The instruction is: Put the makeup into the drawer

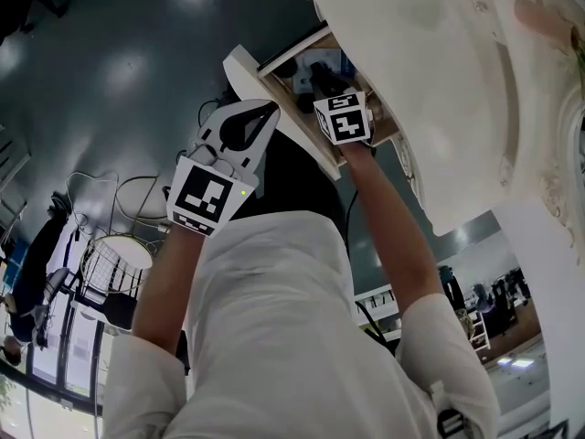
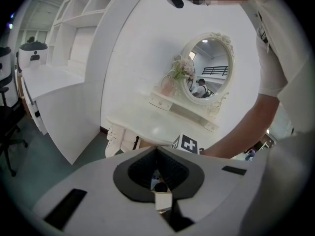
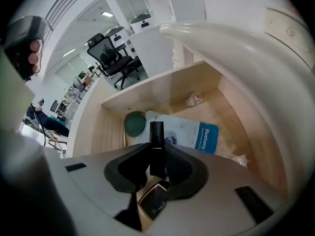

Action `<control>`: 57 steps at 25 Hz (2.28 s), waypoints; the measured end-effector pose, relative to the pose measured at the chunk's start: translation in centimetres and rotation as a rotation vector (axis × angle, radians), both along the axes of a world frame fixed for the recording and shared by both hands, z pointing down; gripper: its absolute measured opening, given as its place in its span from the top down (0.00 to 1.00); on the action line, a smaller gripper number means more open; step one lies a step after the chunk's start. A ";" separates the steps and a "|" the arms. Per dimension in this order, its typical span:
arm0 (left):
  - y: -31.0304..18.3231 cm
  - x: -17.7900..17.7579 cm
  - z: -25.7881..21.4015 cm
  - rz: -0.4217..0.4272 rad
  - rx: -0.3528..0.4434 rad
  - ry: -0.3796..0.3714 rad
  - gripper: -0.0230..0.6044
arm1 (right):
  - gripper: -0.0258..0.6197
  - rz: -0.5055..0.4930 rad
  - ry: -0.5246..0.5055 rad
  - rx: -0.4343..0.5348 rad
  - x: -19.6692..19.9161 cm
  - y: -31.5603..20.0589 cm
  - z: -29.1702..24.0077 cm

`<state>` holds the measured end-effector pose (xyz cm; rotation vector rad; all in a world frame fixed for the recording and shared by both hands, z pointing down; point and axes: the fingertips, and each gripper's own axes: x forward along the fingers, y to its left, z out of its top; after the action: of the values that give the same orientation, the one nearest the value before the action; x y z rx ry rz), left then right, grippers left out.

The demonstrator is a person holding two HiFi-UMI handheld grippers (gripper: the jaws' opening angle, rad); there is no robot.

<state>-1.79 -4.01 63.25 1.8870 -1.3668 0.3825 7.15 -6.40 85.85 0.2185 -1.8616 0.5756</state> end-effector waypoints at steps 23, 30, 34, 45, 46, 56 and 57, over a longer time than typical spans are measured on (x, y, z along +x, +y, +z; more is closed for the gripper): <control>-0.2 0.6 -5.1 0.090 0.067 -0.072 0.94 | 0.80 0.088 -0.066 0.080 1.5 -0.6 -6.9; 0.6 0.0 -7.8 0.139 0.113 -0.083 0.94 | 0.86 0.154 -0.091 0.168 2.8 -0.9 -11.3; 1.7 0.0 -8.4 0.156 0.109 -0.051 0.94 | 0.88 0.176 -0.087 0.225 3.9 -0.6 -14.2; 3.9 -2.2 -10.3 0.252 0.141 0.028 0.94 | 0.91 0.346 -0.152 0.404 4.6 0.6 -23.5; 4.1 -2.3 -10.4 0.267 0.145 0.030 0.94 | 0.91 0.363 -0.162 0.415 4.8 0.8 -24.3; 4.0 -3.2 -13.0 0.382 0.210 0.060 0.94 | 0.92 0.620 -0.257 0.521 8.2 3.2 -32.1; 4.0 -3.4 -13.4 0.384 0.216 0.062 0.94 | 0.92 0.631 -0.260 0.532 8.6 3.6 -32.7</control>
<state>-5.16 -0.03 49.89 2.3277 -1.0341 0.3712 15.72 -2.79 53.16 1.1575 -2.1700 0.5288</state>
